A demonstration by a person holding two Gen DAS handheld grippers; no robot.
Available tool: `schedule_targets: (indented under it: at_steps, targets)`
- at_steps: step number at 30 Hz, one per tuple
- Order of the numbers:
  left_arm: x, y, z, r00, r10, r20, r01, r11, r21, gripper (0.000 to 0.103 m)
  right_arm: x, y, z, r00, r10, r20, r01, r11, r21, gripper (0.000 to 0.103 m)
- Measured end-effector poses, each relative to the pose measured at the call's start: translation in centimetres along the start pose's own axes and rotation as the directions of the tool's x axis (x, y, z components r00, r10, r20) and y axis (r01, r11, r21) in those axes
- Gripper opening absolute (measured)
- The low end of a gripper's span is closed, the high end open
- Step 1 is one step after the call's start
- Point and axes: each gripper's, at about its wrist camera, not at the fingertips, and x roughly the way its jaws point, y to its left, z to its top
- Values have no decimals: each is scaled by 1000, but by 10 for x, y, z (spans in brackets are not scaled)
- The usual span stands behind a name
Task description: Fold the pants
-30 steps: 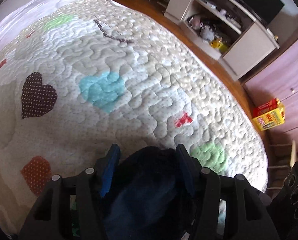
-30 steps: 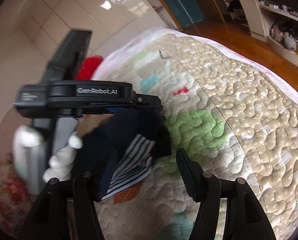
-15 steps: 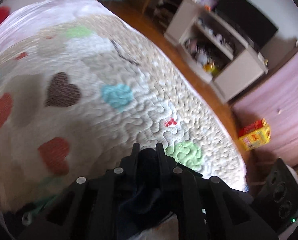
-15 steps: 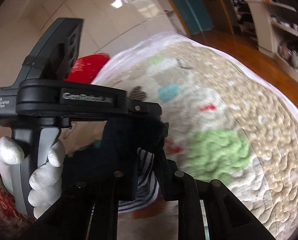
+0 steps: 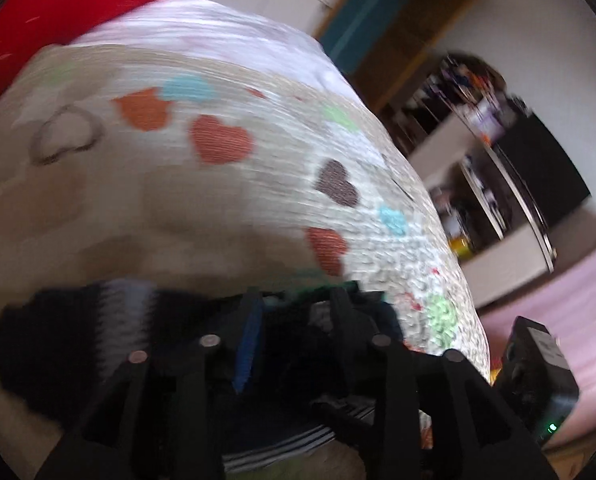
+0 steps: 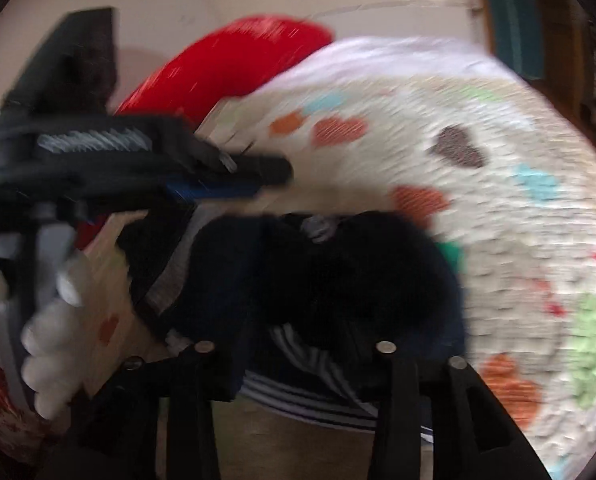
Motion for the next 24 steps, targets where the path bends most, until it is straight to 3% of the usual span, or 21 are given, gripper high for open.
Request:
schedule_targets:
  at_steps: [5,7,10,12,14,20,24]
  targets:
    - [-38,25,-24,991,115,66,-115,993,-1,38,-23,11,12,995,92,34,-92,996,-11,43]
    - [-49,33,-33,984,155,87,-156,988,7,39,-41,17,16,995,57,78,-57,998,0,43]
    - [-60,45,-47,975,196,108,-196,981,-16,40,-44,10,26,993,-61,102,58,998,34,38]
    - [-63,54,-55,971,211,111,-208,977,-44,40,-30,1,32,992,-110,62,105,992,74,22]
    - [-68,61,-63,965,235,120,-228,972,-63,40,-13,0,37,994,-110,29,106,989,99,22]
    - [-83,77,-78,943,302,140,-291,952,-97,40,44,-5,37,996,-24,-90,37,989,144,22]
    - [-88,78,-83,933,324,158,-312,945,-95,42,37,3,35,988,134,-82,-122,984,133,22]
